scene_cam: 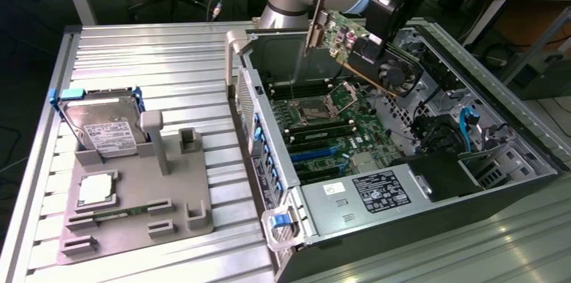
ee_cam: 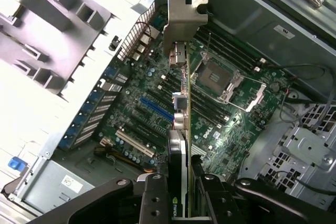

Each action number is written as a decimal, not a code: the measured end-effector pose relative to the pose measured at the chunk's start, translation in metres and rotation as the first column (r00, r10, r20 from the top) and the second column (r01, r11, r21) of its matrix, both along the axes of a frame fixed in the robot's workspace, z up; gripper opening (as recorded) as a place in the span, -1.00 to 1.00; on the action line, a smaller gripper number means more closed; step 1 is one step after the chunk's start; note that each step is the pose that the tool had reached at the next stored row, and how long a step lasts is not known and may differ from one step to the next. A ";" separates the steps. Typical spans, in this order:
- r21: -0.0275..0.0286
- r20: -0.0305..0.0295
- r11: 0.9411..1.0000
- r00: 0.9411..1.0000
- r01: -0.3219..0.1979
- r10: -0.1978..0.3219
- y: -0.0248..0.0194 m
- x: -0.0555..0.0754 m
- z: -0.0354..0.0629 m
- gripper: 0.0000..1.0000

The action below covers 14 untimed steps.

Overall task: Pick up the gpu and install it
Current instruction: 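Insert the gpu into the slot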

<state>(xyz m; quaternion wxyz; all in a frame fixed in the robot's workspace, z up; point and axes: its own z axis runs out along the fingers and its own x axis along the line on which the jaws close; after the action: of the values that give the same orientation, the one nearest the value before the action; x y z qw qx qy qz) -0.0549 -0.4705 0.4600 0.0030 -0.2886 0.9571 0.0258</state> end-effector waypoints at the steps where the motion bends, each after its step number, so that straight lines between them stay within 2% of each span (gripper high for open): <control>1: 0.000 0.000 1.000 1.000 -0.004 0.004 0.0000 0.000 0.0000 -0.47; 14: 0.000 0.000 0.999 0.999 -0.055 0.055 0.0000 0.000 0.0000 -0.47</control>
<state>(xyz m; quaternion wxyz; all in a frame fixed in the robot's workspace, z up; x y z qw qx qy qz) -0.0549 -0.4705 0.4600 0.0023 -0.3147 0.9488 0.0259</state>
